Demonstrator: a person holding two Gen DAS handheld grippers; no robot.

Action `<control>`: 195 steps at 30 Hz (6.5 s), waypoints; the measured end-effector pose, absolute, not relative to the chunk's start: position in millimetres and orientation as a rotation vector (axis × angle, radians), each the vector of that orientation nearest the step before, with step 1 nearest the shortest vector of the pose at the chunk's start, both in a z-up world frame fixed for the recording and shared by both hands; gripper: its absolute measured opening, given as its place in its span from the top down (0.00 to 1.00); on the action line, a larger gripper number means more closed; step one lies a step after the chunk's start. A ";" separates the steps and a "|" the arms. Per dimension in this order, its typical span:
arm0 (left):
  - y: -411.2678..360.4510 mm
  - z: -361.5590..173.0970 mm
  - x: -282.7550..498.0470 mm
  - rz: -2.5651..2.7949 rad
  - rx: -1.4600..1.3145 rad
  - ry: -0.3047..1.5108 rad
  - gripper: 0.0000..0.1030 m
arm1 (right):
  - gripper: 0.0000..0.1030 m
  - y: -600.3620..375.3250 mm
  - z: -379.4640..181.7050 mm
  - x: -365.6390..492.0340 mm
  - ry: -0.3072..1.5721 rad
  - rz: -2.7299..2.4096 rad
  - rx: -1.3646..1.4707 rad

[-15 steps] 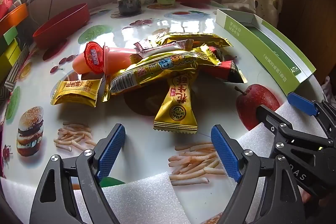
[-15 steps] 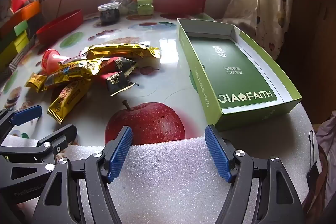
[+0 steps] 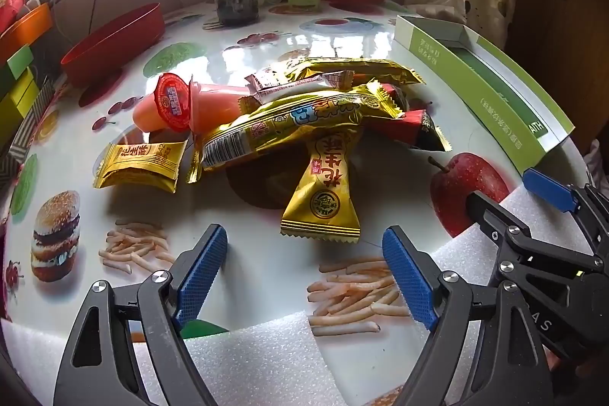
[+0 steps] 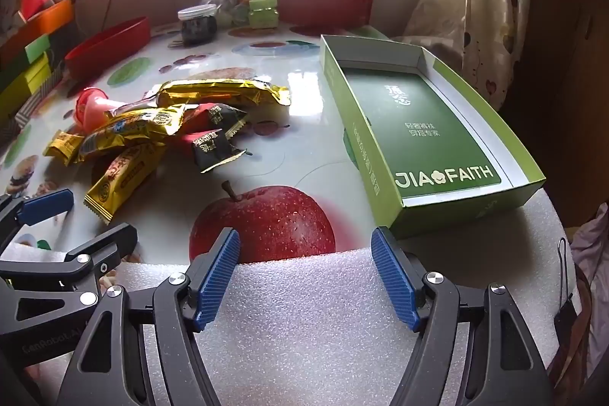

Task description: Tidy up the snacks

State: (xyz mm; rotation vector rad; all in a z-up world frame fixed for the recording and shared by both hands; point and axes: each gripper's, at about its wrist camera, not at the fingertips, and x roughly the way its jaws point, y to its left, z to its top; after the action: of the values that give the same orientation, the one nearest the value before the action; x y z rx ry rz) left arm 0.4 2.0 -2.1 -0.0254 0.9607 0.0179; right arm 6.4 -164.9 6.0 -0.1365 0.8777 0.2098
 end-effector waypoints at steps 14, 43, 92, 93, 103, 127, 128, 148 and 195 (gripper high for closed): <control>3.2 -1.1 1.1 0.019 -0.026 0.960 0.18 | 0.30 -164.2 7.1 6.2 0.875 0.206 -0.143; 3.4 -1.2 0.2 0.021 -0.025 0.958 0.18 | 0.30 -165.3 7.9 5.6 0.870 0.207 -0.141; 39.3 6.6 19.2 -0.040 -0.143 0.981 0.18 | 0.30 -123.7 33.8 40.7 0.810 0.494 -0.315; 40.8 7.4 21.4 -0.045 -0.145 0.979 0.18 | 0.30 -122.6 33.5 44.0 0.816 0.514 -0.316; 50.7 6.7 28.6 -0.070 -0.150 0.990 0.18 | 0.40 -109.7 21.2 70.6 0.885 0.662 -0.309; 18.0 14.7 29.5 -0.257 -0.119 1.004 0.18 | 0.76 -142.7 15.9 62.3 0.951 0.571 -0.227; 16.6 15.0 28.8 -0.263 -0.118 1.004 0.18 | 0.76 -145.0 17.6 60.6 0.943 0.560 -0.220; -13.3 30.5 36.5 -0.413 0.052 0.932 0.18 | 0.76 -161.4 25.5 41.0 0.926 0.472 -0.167; -26.8 33.4 33.5 -0.425 0.081 0.950 0.76 | 0.75 -178.5 35.5 27.7 0.894 0.472 -0.061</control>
State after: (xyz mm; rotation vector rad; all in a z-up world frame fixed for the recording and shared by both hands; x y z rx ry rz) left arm 33.5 -26.8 33.4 0.0812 0.9501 -0.4253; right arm 27.7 -178.5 35.5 -0.0608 0.8941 0.4723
